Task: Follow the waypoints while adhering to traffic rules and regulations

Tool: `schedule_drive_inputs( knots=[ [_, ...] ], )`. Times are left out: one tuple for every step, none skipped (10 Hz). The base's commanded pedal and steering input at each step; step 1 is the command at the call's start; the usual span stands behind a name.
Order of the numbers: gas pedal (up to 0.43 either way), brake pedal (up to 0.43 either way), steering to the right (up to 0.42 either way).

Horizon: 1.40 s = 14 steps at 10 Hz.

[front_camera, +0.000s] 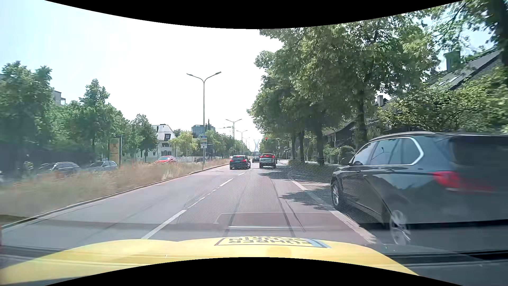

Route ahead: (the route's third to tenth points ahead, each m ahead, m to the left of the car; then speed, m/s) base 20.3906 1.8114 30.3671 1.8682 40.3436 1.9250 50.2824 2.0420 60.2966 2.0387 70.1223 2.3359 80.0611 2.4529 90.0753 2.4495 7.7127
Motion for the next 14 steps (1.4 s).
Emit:
schedule_drive_inputs(
  knots=[
    [0.000,0.000,0.002],
    [0.000,0.006,0.003],
    [0.000,0.024,0.004],
    [0.000,0.067,0.006],
    [0.000,0.079,0.006],
    [0.000,0.091,0.007],
    [0.000,0.098,0.008],
    [0.000,0.098,0.009],
    [0.000,0.104,0.010],
    [0.000,0.110,0.013],
    [0.000,0.116,0.017],
    [0.000,0.122,0.019],
    [0.000,0.134,0.019],
    [0.000,0.146,0.019]
  ],
)
